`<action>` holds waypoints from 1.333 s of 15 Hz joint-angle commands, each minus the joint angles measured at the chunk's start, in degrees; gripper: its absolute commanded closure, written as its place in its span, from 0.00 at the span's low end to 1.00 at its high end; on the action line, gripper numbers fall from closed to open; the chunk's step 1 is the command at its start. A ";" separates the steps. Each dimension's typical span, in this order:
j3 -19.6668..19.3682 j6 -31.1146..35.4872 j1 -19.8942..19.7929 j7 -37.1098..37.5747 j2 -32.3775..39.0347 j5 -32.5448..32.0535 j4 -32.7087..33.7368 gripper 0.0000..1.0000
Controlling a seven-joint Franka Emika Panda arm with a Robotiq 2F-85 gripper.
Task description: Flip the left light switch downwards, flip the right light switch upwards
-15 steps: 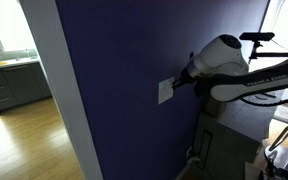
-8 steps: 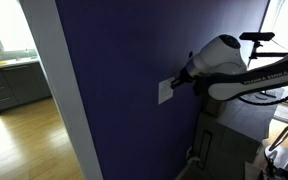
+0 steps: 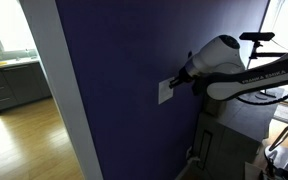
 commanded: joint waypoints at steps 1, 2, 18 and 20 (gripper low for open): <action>-1.19 1.31 1.26 -2.21 1.20 2.04 0.70 1.00; -1.20 1.34 1.23 -2.29 1.27 2.04 0.76 1.00; -1.06 -3.55 1.64 -2.59 -2.35 2.29 -1.63 0.63; -1.44 -5.71 2.39 -2.90 -3.40 2.96 -2.43 0.48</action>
